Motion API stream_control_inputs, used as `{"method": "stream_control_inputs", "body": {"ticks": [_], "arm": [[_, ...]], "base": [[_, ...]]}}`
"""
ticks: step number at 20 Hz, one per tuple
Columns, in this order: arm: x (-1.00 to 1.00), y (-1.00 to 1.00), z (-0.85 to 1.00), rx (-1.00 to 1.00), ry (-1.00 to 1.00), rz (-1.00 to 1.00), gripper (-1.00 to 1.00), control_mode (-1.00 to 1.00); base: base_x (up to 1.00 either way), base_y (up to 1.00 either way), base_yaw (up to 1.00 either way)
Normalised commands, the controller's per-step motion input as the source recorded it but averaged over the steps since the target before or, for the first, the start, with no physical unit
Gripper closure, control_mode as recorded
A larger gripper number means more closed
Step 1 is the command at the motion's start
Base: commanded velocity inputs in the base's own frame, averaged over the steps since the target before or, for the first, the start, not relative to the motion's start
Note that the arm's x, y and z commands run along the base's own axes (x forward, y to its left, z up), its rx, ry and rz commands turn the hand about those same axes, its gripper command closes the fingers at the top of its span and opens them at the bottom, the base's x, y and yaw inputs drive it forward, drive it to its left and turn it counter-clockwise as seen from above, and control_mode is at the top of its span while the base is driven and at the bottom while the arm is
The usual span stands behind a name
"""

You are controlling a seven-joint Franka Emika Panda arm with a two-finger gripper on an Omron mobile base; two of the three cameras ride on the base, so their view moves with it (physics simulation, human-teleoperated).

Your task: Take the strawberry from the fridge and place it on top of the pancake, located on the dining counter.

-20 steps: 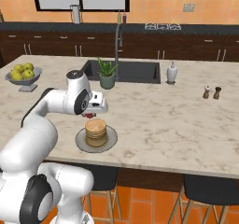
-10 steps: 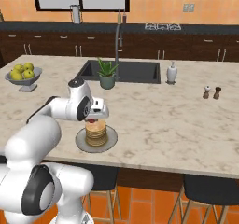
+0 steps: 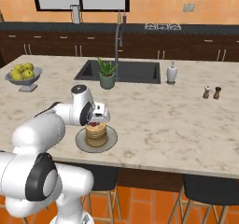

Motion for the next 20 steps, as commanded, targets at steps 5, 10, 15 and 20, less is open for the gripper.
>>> {"method": "stream_control_inputs", "body": {"ticks": [5, 10, 15, 20], "arm": [[0.21, 0.0, -0.23, 0.0, 0.0, 0.0, 1.0, -1.0], [0.13, 0.0, -0.03, 0.0, 0.0, 0.0, 1.0, -1.0], [-0.01, 0.0, -0.01, 0.0, 0.0, 0.0, 1.0, -1.0], [-0.1, 0.0, -0.12, 0.0, 0.0, 0.0, 1.0, -1.0]], "base": [[0.0, 0.0, 0.0], [0.0, 0.0, 0.0], [0.0, 0.0, 0.0], [0.0, 0.0, 0.0]]}}
